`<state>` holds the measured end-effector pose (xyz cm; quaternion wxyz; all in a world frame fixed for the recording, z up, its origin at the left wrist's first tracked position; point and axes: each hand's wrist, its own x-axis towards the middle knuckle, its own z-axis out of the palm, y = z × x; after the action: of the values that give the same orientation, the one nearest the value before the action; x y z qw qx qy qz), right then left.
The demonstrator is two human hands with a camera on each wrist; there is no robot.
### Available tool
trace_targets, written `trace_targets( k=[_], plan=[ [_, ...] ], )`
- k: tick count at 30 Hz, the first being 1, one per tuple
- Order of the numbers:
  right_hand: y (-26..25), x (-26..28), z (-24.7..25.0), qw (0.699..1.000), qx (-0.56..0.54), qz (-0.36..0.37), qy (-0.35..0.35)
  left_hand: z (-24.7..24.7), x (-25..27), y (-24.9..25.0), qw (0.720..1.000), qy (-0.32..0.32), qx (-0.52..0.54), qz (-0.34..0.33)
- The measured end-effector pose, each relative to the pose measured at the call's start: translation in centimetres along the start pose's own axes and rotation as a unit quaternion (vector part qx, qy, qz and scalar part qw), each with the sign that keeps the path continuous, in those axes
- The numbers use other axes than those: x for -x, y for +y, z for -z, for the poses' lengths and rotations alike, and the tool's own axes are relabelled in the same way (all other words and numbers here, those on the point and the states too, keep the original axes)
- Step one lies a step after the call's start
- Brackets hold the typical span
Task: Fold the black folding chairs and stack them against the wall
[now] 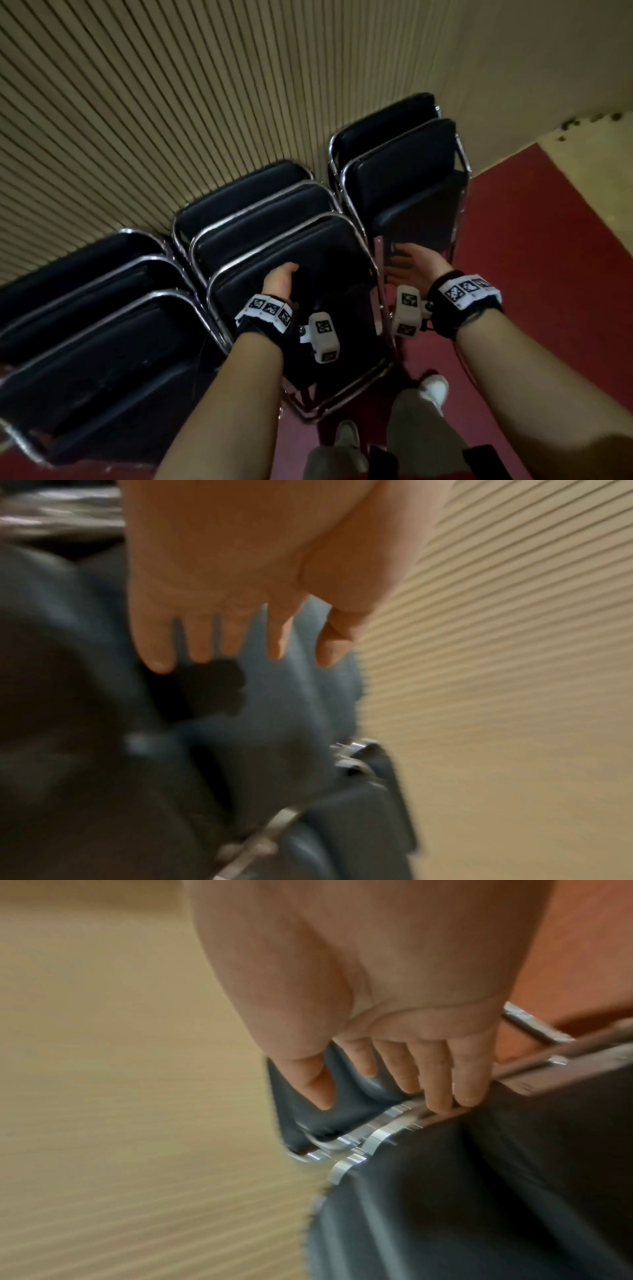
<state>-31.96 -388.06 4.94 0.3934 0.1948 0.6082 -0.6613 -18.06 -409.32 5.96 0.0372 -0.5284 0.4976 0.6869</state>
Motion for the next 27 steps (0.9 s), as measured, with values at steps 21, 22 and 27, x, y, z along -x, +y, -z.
trace_targets(
  k=[21,22,27],
  plan=[
    [13.6,40.4,53.2,0.824,-0.379,0.236,0.35,-48.5,36.7,-22.5,0.86,-0.389,-0.28,-0.177],
    [15.2,42.5,55.6,0.809,-0.389,0.242,0.367,-50.4,38.9,-24.9,0.849,-0.404,-0.293,-0.174],
    [22.5,53.4,66.0,0.721,-0.44,0.268,0.463,-59.1,49.5,-35.7,0.79,-0.481,-0.338,-0.175]
  ],
)
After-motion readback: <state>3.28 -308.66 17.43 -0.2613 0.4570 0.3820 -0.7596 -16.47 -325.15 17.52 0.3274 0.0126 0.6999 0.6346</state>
